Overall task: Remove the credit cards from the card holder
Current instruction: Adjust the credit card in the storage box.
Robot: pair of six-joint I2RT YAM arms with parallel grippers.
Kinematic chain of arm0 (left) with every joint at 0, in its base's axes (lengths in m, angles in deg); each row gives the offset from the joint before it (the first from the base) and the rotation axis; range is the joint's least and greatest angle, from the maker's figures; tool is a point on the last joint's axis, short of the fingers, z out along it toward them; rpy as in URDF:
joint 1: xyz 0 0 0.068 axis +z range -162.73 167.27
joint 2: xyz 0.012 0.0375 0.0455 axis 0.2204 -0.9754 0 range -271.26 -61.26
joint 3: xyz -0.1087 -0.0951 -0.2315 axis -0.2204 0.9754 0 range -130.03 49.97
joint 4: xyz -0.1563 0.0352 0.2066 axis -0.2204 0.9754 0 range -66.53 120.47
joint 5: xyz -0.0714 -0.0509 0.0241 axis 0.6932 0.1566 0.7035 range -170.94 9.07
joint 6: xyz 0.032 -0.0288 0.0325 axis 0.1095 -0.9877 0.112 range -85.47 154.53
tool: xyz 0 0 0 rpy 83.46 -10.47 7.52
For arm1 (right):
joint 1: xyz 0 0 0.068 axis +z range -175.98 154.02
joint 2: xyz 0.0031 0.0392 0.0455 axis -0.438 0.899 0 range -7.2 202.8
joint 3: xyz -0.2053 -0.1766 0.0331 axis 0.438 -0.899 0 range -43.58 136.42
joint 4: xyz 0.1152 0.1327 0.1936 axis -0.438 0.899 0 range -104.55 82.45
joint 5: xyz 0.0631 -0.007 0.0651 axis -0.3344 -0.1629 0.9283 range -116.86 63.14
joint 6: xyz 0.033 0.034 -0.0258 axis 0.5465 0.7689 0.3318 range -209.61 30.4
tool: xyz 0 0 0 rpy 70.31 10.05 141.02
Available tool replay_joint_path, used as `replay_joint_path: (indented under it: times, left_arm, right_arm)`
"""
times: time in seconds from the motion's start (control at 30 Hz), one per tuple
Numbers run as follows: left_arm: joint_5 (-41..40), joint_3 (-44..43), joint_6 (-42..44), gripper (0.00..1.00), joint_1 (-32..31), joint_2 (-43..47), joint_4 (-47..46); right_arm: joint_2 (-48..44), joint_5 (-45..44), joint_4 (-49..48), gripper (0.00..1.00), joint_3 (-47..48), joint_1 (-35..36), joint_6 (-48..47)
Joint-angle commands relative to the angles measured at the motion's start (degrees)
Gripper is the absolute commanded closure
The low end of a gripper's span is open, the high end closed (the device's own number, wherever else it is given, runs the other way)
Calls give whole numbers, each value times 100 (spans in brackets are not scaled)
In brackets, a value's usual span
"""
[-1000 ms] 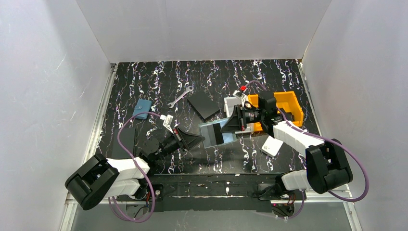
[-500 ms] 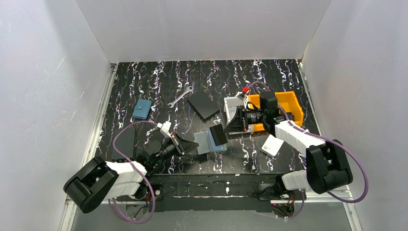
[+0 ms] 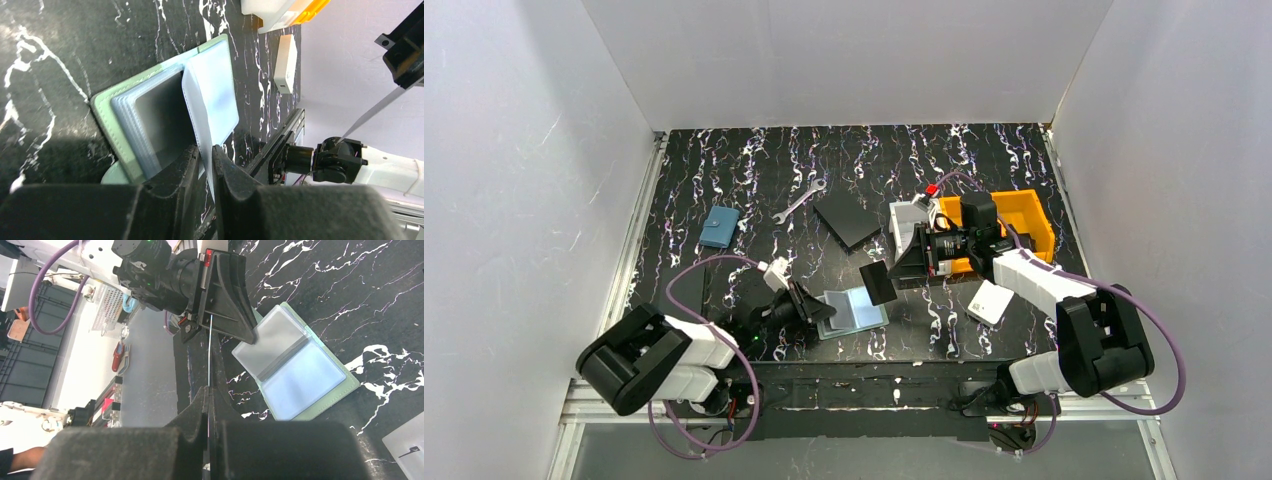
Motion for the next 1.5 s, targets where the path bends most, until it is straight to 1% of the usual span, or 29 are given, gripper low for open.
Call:
replay_joint_path:
  times: [0.0,0.1,0.17,0.23,0.3,0.37,0.43,0.5,0.57,0.6,0.73,0.83,0.93,1.03,1.1,1.23,1.3,1.33,1.37,1.4,1.43,1.47]
  left_arm:
    - [202,-363,123,85,71,-224,81]
    - [-65,-226,23,83,97,59,155]
    - [-320,-65,1,80,97,625,407]
    - [-556,67,41,75,97,1435,919]
    - [-729,85,158,64,98,2411,1758]
    - [-805,70,371,48,98,3448,2299]
    - [-784,74,522,31,95,4033,2463]
    - [-615,9,649,17,90,4275,2489]
    - [-337,-175,787,9,91,4136,2489]
    - [-168,-313,875,8,99,3965,2484]
    - [620,-1062,1216,7,81,2819,2400]
    - [1004,-1535,1379,7,68,2042,2187]
    - [1316,-1949,1501,7,39,1463,1905]
    - [1502,-2258,1538,9,-3,977,1744]
    - [1630,-2401,1485,13,-26,693,1588]
    - [1955,-2587,1216,24,-56,101,1160]
    - [2118,-2691,1086,34,-91,-139,949]
    - [2213,-2732,1021,40,-96,-246,826]
    - [2326,-2776,921,51,-103,-386,636]
    - [2537,-2825,749,89,-104,-608,241]
    - [2672,-2814,638,100,-104,-728,-63]
    - [2715,-2685,586,100,-103,-785,-479]
  right_arm:
    - [-231,50,-108,99,-24,-15,-87]
    - [-289,57,-35,99,-37,-15,-164]
    - [-337,54,8,99,-45,-15,-229]
    - [-359,64,11,99,-61,-15,-254]
    - [-348,81,5,99,-54,-15,-257]
    - [-325,103,2,99,-46,-15,-249]
    - [-302,128,-13,99,-41,-7,-227]
    - [-289,178,-51,99,-44,-6,-193]
    - [-288,226,-103,99,-52,-6,-143]
    - [-289,250,-130,99,-54,-6,-123]
    - [-313,339,-253,99,-89,7,-6]
    - [-339,380,-286,99,-107,29,31]
    - [-340,407,-312,99,-115,38,61]
    - [-342,430,-347,99,-107,38,94]
    - [-342,445,-366,99,-108,38,117]
    - [-350,465,-383,99,-116,47,134]
    - [-342,471,-393,99,-116,47,141]
    - [-335,479,-393,99,-116,47,147]
    - [-333,473,-393,99,-116,47,148]
    - [-330,456,-393,99,-116,47,148]
    - [-333,423,-393,99,-120,47,155]
    - [-346,345,-341,99,-117,47,127]
